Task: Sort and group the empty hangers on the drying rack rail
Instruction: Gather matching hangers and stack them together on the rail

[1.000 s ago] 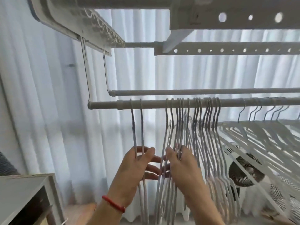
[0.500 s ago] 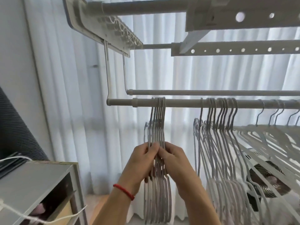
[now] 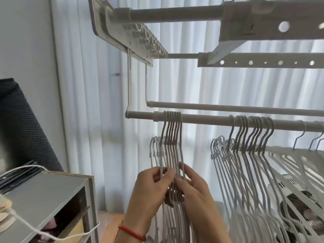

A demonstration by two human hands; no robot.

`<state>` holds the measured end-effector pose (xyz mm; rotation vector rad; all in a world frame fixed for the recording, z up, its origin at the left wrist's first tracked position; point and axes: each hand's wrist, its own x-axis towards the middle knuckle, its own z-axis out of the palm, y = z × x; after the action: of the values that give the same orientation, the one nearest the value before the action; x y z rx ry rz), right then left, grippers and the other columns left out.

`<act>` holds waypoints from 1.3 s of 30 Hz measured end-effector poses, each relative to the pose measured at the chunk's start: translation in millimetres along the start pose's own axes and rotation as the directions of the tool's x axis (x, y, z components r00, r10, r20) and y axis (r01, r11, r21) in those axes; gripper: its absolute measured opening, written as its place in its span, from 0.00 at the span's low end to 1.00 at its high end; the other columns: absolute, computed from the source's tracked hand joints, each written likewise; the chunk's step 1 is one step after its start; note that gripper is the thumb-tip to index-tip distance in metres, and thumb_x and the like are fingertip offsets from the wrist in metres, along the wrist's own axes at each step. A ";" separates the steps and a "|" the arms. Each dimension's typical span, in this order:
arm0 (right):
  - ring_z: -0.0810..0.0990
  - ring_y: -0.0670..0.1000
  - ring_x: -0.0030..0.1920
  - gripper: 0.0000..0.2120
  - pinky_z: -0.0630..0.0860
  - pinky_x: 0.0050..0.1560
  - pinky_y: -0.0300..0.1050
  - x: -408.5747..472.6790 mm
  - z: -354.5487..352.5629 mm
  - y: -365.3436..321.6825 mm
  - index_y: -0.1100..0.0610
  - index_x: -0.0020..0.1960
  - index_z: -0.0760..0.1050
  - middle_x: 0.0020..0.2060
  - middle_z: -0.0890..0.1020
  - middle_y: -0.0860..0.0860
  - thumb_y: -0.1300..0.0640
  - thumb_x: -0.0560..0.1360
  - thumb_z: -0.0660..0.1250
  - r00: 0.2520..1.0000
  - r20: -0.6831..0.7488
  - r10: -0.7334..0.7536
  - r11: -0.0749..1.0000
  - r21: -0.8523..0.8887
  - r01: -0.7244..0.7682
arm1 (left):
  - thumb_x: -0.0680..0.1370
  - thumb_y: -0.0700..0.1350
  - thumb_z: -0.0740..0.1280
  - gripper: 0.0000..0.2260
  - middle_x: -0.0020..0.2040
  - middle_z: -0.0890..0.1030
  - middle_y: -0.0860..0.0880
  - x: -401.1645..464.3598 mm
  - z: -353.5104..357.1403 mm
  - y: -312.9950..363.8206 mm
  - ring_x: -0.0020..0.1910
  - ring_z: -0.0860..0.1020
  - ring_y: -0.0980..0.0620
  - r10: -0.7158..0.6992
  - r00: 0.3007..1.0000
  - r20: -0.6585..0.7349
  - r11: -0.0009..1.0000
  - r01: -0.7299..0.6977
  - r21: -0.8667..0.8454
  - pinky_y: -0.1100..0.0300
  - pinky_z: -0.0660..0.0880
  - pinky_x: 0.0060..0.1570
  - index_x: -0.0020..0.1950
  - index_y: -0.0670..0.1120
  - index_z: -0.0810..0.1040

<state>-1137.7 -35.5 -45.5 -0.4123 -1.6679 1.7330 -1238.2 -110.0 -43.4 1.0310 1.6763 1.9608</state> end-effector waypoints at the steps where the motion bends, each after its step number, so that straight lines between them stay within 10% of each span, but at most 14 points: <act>1: 0.88 0.54 0.46 0.14 0.81 0.38 0.42 0.7 2.2 -0.6 0.50 0.58 0.82 0.48 0.88 0.55 0.62 0.85 0.59 1.000 0.011 -0.007 1.000 0.007 0.007 | 0.76 0.55 0.70 0.10 0.42 0.88 0.47 -1.1 -1.3 -1.6 0.37 0.86 0.46 0.012 1.000 0.000 0.999 -0.012 0.033 0.54 0.81 0.34 0.47 0.49 0.86; 8: 0.86 0.58 0.56 0.11 0.81 0.58 0.55 5.2 16.3 -1.0 0.58 0.59 0.81 0.52 0.87 0.58 0.63 0.84 0.60 0.998 0.038 -0.058 0.996 0.068 0.055 | 0.79 0.47 0.71 0.05 0.44 0.88 0.50 5.5 -15.2 -7.8 0.45 0.87 0.51 0.075 0.997 -0.022 0.997 -0.074 0.006 0.58 0.83 0.44 0.50 0.53 0.88; 22: 0.86 0.49 0.51 0.13 0.78 0.41 0.34 10.3 24.6 8.9 0.52 0.56 0.83 0.51 0.87 0.56 0.59 0.84 0.59 0.997 0.045 -0.068 0.994 0.090 0.063 | 0.78 0.52 0.71 0.07 0.42 0.88 0.44 4.1 -29.8 -6.6 0.41 0.87 0.43 0.001 0.999 0.036 0.999 0.001 -0.048 0.49 0.84 0.42 0.49 0.51 0.87; 39: 0.85 0.62 0.57 0.14 0.76 0.63 0.69 6.1 16.6 14.6 0.55 0.62 0.80 0.54 0.86 0.62 0.61 0.85 0.57 0.998 -0.064 -0.022 0.992 0.124 0.029 | 0.79 0.47 0.71 0.07 0.42 0.88 0.42 -2.0 -18.5 -3.7 0.42 0.87 0.43 -0.043 0.998 0.046 0.998 0.046 -0.053 0.51 0.84 0.42 0.52 0.46 0.85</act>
<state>-1156.6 -42.9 -56.1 -0.3809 -1.5054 1.7767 -1251.0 -123.4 -48.0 1.0020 1.5997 1.9298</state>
